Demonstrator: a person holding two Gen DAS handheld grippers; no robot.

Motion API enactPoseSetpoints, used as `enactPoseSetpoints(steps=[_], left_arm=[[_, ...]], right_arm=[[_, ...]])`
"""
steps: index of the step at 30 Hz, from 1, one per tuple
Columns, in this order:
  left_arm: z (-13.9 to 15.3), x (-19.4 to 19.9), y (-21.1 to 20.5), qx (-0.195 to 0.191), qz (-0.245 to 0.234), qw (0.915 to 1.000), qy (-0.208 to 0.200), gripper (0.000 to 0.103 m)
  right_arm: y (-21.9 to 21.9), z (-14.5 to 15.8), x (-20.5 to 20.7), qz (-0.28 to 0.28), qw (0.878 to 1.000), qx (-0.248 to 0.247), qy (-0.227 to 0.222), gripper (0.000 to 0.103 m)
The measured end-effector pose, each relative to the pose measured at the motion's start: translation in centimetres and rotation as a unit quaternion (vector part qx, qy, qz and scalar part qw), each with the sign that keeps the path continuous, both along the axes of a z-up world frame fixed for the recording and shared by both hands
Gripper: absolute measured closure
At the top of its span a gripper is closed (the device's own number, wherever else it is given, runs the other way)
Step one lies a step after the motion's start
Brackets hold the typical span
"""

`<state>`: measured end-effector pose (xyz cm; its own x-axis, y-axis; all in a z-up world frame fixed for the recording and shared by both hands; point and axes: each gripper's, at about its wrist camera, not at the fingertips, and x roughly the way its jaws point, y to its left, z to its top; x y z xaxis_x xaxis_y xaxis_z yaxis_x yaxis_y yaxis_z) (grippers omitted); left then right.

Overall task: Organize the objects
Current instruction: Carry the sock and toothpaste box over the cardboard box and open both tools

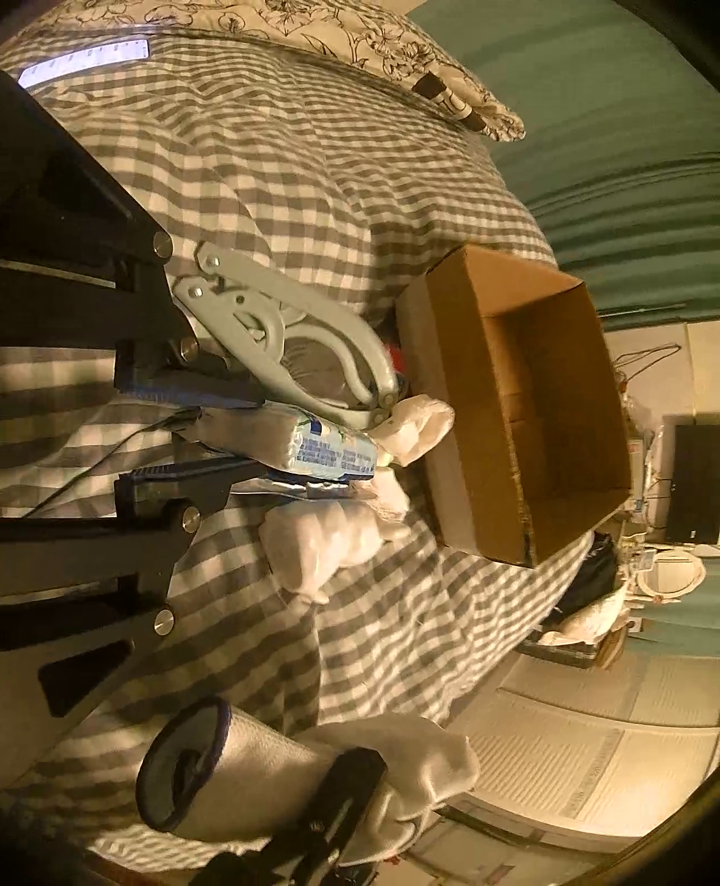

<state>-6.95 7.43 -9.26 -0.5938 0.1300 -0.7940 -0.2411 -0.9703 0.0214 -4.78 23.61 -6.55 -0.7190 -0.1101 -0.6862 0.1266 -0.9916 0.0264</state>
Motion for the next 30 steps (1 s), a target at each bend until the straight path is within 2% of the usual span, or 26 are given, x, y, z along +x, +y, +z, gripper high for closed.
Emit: enactPoseSetpoints(steps=[7,10,14,17,21,24,26,30], left_arm=[[3.9,2.2,-1.5,0.019,0.009,0.9991,0.037,0.086],[6.7,2.4,-2.2,0.026,0.017,0.9973,0.066,0.087],[11.9,1.9,-2.7,0.022,0.013,0.9916,0.127,0.087],[14.5,0.6,-2.8,0.024,0.007,0.9886,0.148,0.087],[16.2,-2.8,-3.5,0.031,0.019,0.9874,0.154,0.087],[16.3,-6.1,-4.0,0.036,0.028,0.9873,0.152,0.087],[15.8,-8.4,-4.2,0.04,0.032,0.9884,0.143,0.087],[13.5,-12.8,-3.8,0.025,0.036,0.9905,0.13,0.087]], right_arm=[[-0.7,2.3,1.8,0.006,1.0,0.01,0.026,0.055],[-1.2,3.8,2.6,0.012,0.999,0.016,0.044,0.055],[-2.0,7.3,2.8,0.029,0.996,0.021,0.087,0.055],[-3.2,10.2,2.3,0.037,0.99,0.045,0.128,0.055],[-4.7,13.5,-0.7,0.051,0.984,0.054,0.162,0.055],[-6.2,14.4,-4.3,0.056,0.982,0.066,0.169,0.055],[-6.9,14.3,-6.8,0.059,0.982,0.068,0.164,0.055],[-8.3,12.4,-13.3,0.053,0.986,0.075,0.14,0.055]])
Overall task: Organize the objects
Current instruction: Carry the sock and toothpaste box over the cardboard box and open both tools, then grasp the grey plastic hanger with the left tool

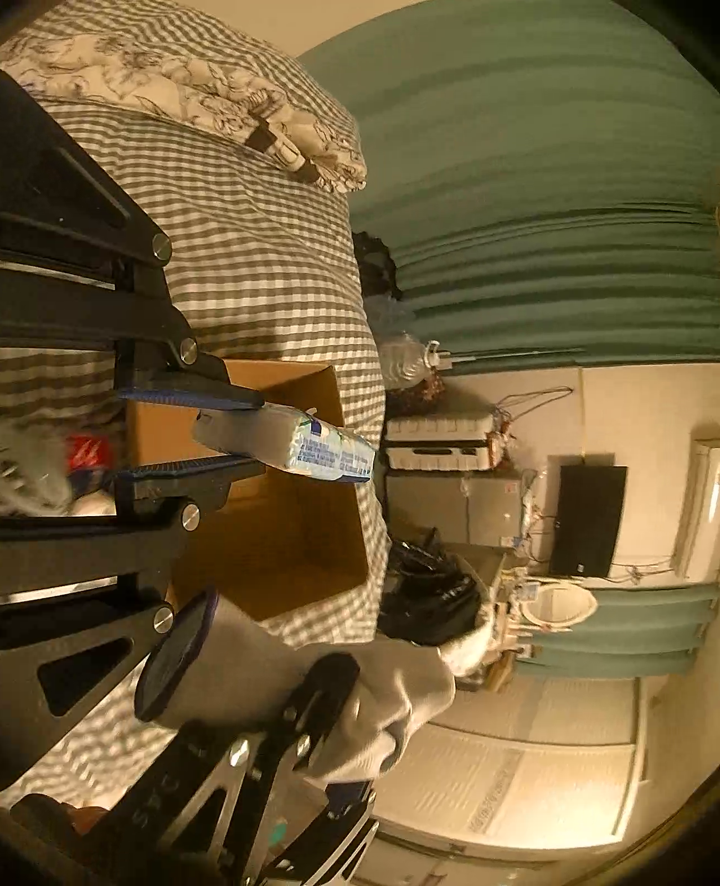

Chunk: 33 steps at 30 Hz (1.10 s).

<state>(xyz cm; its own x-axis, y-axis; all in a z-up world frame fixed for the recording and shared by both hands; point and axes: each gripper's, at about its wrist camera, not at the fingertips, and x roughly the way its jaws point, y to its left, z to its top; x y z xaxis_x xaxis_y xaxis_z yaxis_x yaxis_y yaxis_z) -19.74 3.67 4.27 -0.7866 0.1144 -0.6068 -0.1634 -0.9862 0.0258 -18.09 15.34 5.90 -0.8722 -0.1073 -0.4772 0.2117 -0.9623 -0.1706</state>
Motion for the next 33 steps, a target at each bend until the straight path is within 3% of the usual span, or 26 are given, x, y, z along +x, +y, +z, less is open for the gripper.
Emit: enactPoseSetpoints(steps=[5,12,13,14,15,16,18,21,25,33], left_arm=[[-4.4,-5.2,0.1,0.012,0.002,0.9992,-0.038,0.087],[-8.1,-7.4,0.0,0.024,-0.002,0.9977,-0.064,0.084],[-8.2,-7.2,0.1,0.026,-0.005,0.9975,-0.065,0.081],[-8.0,-7.0,0.1,0.026,-0.005,0.9976,-0.064,0.078],[-7.7,-6.5,0.3,0.024,-0.004,0.9978,-0.062,0.067],[-7.5,-6.1,0.3,0.021,-0.003,0.998,-0.059,0.047],[-6.4,-4.5,0.1,0.013,0.003,0.999,-0.044,0.033],[-4.8,-2.4,-0.3,0.008,0.004,0.9993,-0.036,0.032],[-2.1,1.3,-1.5,0.017,0.018,0.9995,-0.02,0.014],[-0.2,7.4,-3.7,0.012,0.048,0.9988,0.0,0.006]], right_arm=[[-0.8,-4.3,-7.1,-0.008,0.999,0.004,-0.041,0.055],[0.0,-8.9,-10.6,-0.008,0.998,-0.008,-0.068,0.05],[0.6,-8.8,-10.4,-0.005,0.998,-0.016,-0.067,0.048],[0.8,-8.7,-10.1,-0.004,0.998,-0.024,-0.063,0.038],[1.2,-8.4,-9.7,-0.005,0.998,-0.029,-0.055,0.029],[1.5,-7.9,-9.0,-0.007,0.998,-0.032,-0.048,0.027],[1.7,-6.9,-7.7,-0.007,0.999,-0.035,-0.04,0.026],[2.6,-4.4,-4.9,-0.011,0.999,-0.037,-0.026,0.023],[3.7,-1.1,-0.8,-0.011,0.999,-0.038,-0.008,0.018],[5.0,2.8,7.3,-0.008,0.999,-0.038,0.001,0.006]])
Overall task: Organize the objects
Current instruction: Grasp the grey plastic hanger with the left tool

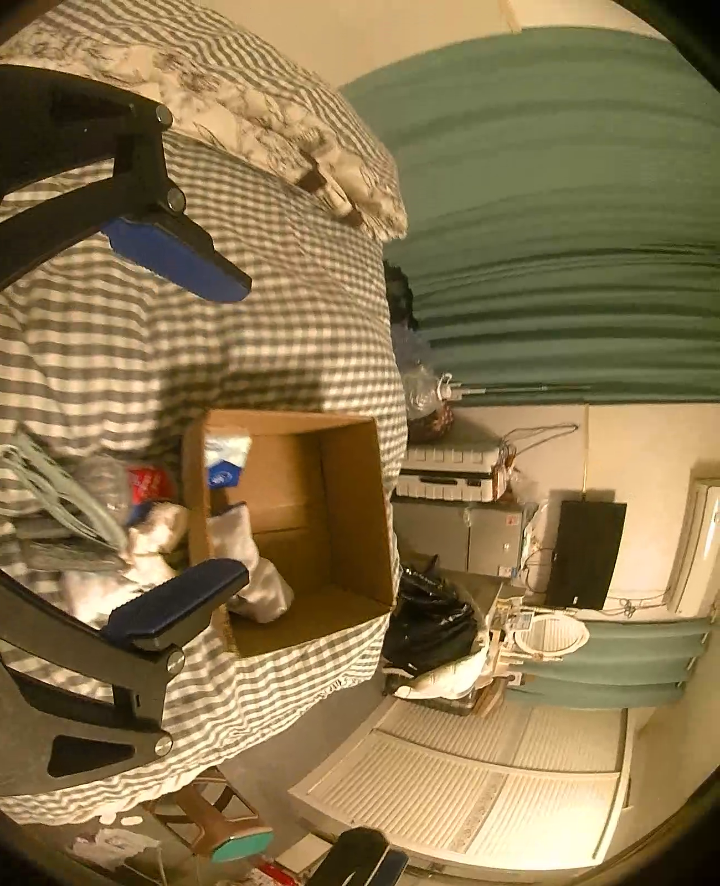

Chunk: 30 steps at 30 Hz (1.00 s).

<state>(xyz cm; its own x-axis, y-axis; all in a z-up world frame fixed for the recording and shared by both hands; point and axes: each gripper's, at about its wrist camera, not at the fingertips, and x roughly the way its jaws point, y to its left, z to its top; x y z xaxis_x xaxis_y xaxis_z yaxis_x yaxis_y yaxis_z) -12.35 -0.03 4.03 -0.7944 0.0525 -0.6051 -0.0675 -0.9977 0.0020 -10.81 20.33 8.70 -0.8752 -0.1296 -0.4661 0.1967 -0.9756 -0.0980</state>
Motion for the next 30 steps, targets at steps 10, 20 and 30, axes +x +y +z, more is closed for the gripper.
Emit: enactPoseSetpoints(steps=[10,20,30], left_arm=[[-8.7,3.2,-0.1,-0.021,0.01,0.9975,-0.067,0.006],[-15.7,1.0,2.7,-0.056,-0.039,0.9857,-0.154,0.008],[-17.1,1.2,4.7,-0.047,-0.107,0.9751,-0.189,0.076]], right_arm=[[-0.6,-8.1,3.8,-0.015,0.999,0.015,-0.049,0.002],[-0.1,-16.1,1.1,-0.031,0.99,-0.006,-0.14,0.002],[0.5,-18.1,0.2,-0.043,0.985,-0.021,-0.166,0.002]])
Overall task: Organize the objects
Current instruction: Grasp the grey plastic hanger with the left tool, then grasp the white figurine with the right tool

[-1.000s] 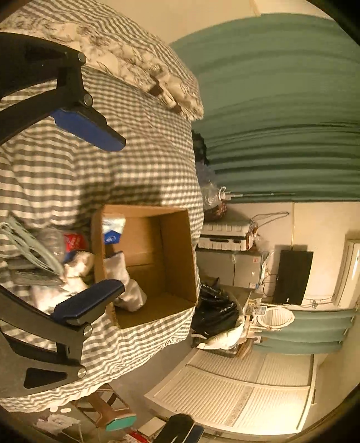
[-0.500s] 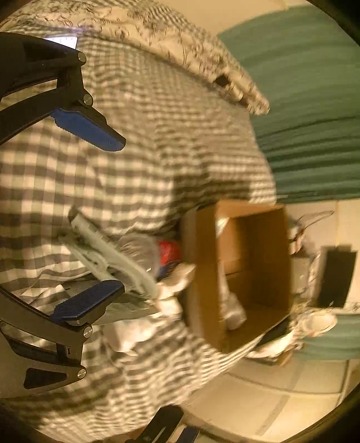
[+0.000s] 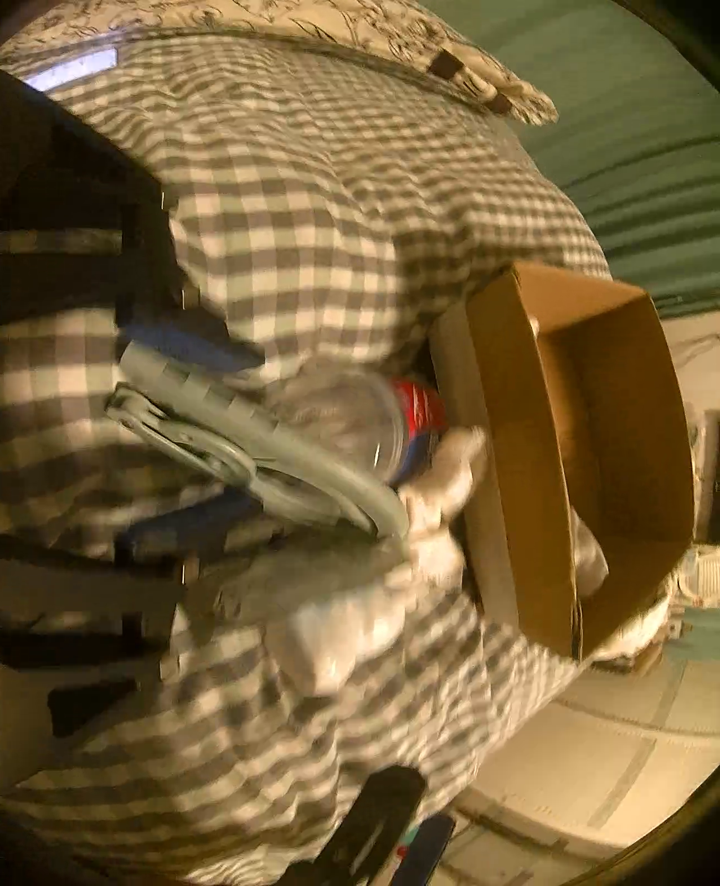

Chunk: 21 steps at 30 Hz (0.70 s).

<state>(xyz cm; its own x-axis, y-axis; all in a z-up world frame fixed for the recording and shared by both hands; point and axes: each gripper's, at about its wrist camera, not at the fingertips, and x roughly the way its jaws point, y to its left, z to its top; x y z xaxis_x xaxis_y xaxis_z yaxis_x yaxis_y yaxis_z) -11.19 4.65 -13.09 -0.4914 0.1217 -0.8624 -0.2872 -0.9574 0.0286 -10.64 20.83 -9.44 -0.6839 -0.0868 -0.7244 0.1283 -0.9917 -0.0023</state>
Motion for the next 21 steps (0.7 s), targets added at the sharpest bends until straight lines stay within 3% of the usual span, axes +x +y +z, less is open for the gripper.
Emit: enactPoseSetpoints(steps=[1,2,8,13,16,21], left_arm=[[0.1,0.4,0.1,0.012,-0.008,0.9999,-0.001,0.085],[0.3,0.6,0.1,0.014,-0.007,0.9999,0.001,0.086],[3.6,3.1,-1.3,0.065,0.018,0.997,0.038,0.09],[6.3,4.1,-3.6,0.068,0.047,0.9941,0.07,0.091],[6.5,3.5,-5.1,0.059,0.072,0.9926,0.078,0.091],[5.3,2.8,-6.7,0.076,0.085,0.9913,0.065,0.091]], right_arm=[[0.0,-0.1,0.0,-0.002,1.0,0.001,-0.001,0.002],[0.0,-0.1,0.0,-0.002,1.0,0.004,-0.002,0.002],[-1.2,-0.9,0.1,0.02,0.999,0.033,-0.019,0.002],[-3.2,-2.1,-0.4,0.051,0.996,0.056,-0.038,0.002],[-4.6,-3.1,-1.2,0.07,0.994,0.065,-0.053,0.002],[-7.1,-4.7,-2.5,0.098,0.988,0.09,-0.076,0.002]])
